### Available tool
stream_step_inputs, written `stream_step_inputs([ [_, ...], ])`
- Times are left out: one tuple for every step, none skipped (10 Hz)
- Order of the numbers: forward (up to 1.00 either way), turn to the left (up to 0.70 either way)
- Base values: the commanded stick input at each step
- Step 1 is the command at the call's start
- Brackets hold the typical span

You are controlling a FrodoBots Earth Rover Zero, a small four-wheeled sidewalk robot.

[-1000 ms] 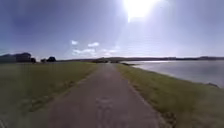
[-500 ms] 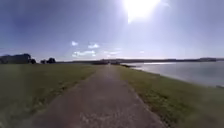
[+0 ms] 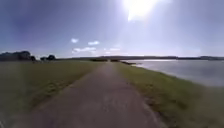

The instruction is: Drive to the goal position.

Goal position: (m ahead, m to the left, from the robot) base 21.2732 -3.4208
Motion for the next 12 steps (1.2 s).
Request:
stream_step_inputs([
  [0.85,0.0],
  [0.85,0.0],
  [0.85,0.0],
  [0.85,0.0],
  [0.85,0.0],
  [0.85,0.0],
  [0.85,0.0],
  [0.85,0.0],
  [0.85,0.0],
  [0.85,0.0],
  [0.85,0.0],
  [0.85,0.0],
])
